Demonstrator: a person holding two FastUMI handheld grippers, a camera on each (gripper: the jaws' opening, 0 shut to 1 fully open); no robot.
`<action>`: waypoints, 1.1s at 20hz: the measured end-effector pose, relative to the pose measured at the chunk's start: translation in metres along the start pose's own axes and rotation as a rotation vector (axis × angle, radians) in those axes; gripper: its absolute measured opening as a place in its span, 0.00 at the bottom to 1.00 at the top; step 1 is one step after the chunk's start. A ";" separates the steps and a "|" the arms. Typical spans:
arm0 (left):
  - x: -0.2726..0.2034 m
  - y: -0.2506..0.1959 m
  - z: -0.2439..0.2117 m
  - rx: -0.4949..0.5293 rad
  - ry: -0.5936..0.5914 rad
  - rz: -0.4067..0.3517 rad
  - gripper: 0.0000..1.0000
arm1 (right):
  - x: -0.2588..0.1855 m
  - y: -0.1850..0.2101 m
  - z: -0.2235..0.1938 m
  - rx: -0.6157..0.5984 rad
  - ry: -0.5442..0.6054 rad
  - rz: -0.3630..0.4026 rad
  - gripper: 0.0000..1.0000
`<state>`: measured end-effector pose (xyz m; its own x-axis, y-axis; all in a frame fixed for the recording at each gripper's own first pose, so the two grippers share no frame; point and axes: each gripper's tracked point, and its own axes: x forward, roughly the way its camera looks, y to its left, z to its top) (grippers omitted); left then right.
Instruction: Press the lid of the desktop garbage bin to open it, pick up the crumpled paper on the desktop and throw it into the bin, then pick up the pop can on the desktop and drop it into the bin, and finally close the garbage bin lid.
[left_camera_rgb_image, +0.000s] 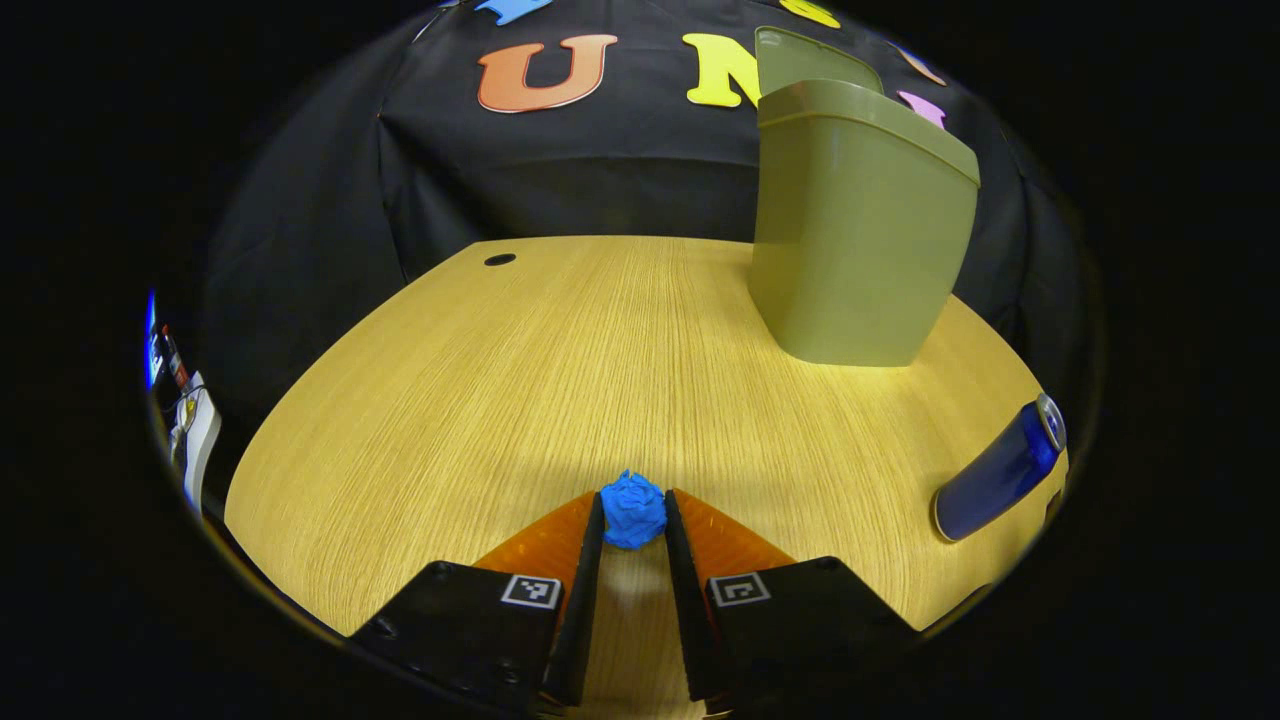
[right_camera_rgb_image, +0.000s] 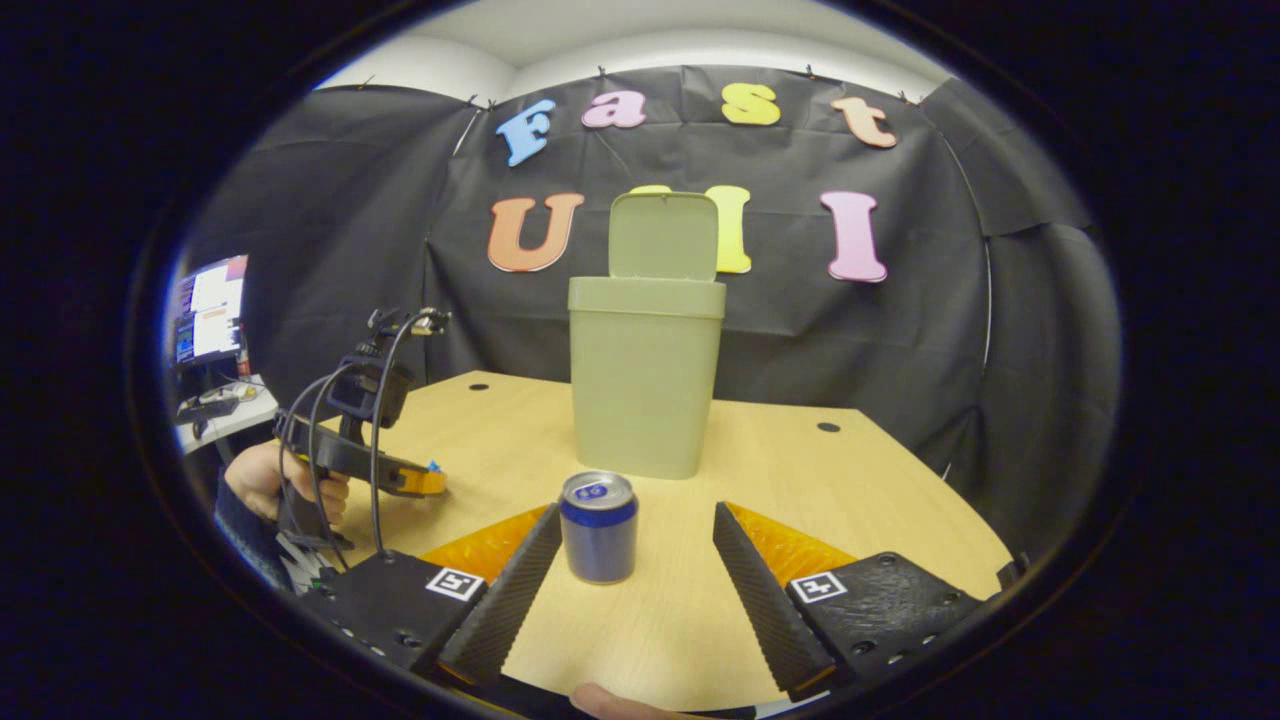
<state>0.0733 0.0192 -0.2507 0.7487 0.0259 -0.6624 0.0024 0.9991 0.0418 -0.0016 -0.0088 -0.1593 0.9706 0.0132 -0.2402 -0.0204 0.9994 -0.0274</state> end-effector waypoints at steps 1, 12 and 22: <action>-0.013 -0.002 0.006 0.001 -0.015 0.002 0.40 | 0.004 0.005 -0.008 -0.007 0.016 0.005 0.98; -0.113 -0.013 0.053 0.024 -0.181 0.000 0.40 | 0.062 0.022 -0.047 0.007 0.092 -0.042 0.95; -0.131 -0.014 0.062 0.012 -0.221 -0.019 0.40 | 0.109 0.014 -0.047 0.034 0.130 -0.076 0.98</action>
<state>0.0167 0.0002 -0.1178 0.8755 -0.0022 -0.4832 0.0247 0.9989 0.0403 0.0922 0.0052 -0.2317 0.9299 -0.0649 -0.3620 0.0627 0.9979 -0.0179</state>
